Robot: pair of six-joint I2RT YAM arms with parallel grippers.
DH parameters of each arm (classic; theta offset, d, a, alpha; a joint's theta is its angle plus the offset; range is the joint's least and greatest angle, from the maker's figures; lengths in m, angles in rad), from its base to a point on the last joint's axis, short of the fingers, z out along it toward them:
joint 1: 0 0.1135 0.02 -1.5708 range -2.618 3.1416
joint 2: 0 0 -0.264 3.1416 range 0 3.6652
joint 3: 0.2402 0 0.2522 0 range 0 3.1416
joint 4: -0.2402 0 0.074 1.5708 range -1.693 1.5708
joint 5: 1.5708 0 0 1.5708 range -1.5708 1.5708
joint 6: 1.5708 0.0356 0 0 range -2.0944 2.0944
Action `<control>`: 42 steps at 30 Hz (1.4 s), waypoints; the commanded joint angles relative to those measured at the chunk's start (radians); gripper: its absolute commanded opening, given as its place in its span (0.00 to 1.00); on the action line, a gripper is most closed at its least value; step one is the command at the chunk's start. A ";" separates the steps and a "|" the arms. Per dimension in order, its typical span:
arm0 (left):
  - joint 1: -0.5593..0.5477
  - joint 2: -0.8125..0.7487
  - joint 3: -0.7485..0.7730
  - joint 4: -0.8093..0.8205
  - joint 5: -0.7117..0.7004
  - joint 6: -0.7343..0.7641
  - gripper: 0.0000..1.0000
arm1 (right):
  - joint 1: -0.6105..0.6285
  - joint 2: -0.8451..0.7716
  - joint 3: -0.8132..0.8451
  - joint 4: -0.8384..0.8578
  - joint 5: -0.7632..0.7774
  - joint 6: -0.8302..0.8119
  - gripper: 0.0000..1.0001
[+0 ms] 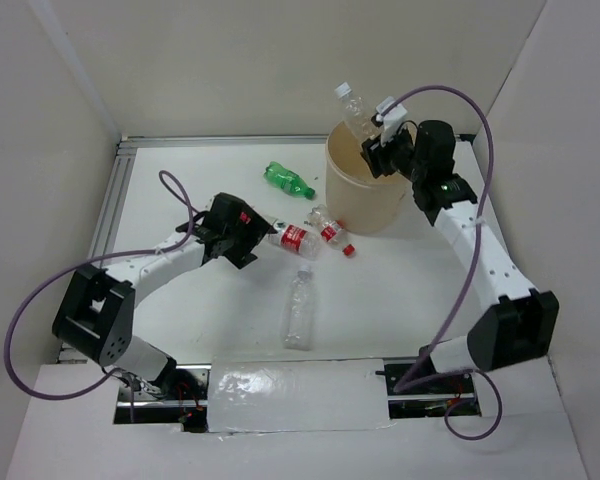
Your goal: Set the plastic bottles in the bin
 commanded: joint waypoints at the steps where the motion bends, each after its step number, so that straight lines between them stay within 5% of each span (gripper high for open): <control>1: 0.012 0.060 0.077 0.082 0.041 -0.030 1.00 | -0.038 0.110 0.134 0.030 -0.027 0.033 0.73; 3: 0.012 0.103 0.130 0.067 0.041 -0.021 1.00 | -0.069 0.141 0.169 -0.015 -0.075 0.057 1.00; 12: 0.012 0.390 0.362 0.002 0.015 -0.017 1.00 | -0.103 -0.045 0.073 -0.101 -0.227 0.102 1.00; 18: -0.008 0.600 0.635 -0.252 0.006 0.030 0.98 | -0.121 -0.195 -0.061 -0.165 -0.277 0.139 1.00; 21: -0.008 0.633 0.644 -0.240 0.019 0.048 0.83 | -0.130 -0.241 -0.104 -0.208 -0.340 0.139 1.00; 22: -0.008 0.633 0.619 -0.220 0.020 0.058 0.65 | -0.139 -0.252 -0.113 -0.233 -0.389 0.123 1.00; 27: -0.008 0.576 0.588 -0.186 0.032 0.152 0.27 | -0.139 -0.332 -0.225 -0.248 -0.468 0.088 0.97; 28: -0.008 0.533 0.597 -0.177 0.041 0.201 0.13 | -0.139 -0.359 -0.258 -0.248 -0.468 0.088 0.96; 34: -0.089 0.247 0.563 -0.070 -0.045 0.372 0.10 | -0.159 -0.506 -0.398 -0.185 -0.383 0.108 0.96; 36: -0.137 0.188 0.563 0.051 -0.077 0.439 0.11 | -0.168 -0.551 -0.436 -0.199 -0.370 0.099 0.91; 41: -0.157 0.201 0.690 0.198 -0.077 0.490 0.13 | -0.179 -0.608 -0.498 -0.315 -0.457 0.036 0.30; 42: -0.157 0.218 0.716 0.218 -0.065 0.490 0.13 | -0.179 -0.629 -0.510 -0.325 -0.468 0.004 0.26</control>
